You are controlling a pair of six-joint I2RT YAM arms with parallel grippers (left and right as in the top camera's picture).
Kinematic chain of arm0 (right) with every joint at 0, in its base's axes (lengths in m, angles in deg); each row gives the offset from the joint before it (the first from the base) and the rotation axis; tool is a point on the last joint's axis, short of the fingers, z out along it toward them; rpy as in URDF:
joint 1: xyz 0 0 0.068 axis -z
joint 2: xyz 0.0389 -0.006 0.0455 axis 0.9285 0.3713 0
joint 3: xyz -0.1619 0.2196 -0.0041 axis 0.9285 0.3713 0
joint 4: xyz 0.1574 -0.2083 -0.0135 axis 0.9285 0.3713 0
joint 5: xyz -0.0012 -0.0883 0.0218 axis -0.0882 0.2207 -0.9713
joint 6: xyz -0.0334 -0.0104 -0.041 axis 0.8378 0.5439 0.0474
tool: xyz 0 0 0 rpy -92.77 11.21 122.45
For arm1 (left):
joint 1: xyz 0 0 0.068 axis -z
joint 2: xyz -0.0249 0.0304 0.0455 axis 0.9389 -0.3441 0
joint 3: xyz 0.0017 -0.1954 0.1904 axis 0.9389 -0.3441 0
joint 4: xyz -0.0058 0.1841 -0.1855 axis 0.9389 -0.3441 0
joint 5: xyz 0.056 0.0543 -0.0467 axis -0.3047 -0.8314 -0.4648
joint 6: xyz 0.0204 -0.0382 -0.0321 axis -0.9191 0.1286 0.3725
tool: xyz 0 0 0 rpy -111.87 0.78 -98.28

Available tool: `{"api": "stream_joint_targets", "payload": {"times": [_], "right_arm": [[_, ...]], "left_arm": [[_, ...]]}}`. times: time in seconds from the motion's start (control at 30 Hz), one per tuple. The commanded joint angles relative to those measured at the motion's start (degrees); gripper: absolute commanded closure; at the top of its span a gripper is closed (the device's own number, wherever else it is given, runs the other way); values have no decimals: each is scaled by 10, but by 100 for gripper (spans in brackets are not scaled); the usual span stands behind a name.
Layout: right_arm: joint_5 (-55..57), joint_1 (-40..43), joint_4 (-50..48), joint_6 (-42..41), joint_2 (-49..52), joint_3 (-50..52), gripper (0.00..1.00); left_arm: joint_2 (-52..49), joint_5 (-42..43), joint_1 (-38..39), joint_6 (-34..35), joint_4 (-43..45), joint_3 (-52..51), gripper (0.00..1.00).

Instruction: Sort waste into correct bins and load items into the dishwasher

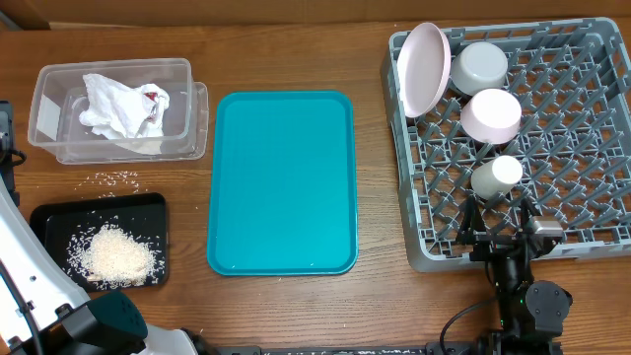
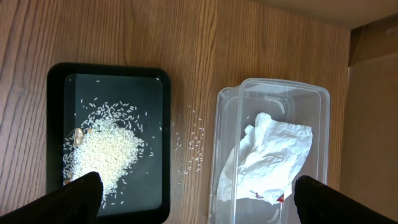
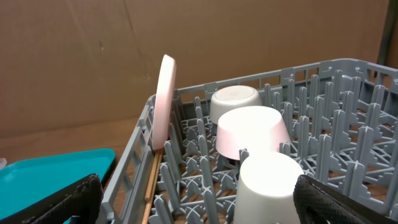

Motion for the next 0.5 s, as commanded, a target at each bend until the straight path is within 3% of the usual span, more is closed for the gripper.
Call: {"api": "stream_joint_targets", "payload": {"times": [0.0, 0.47], "right_arm": [[-1, 2, -2, 2, -6, 6, 0], [-1, 2, -2, 2, -6, 6, 0]], "left_arm": [[-2, -12, 1, 12, -1, -2, 0], [-5, -12, 1, 12, -1, -2, 0]]}}
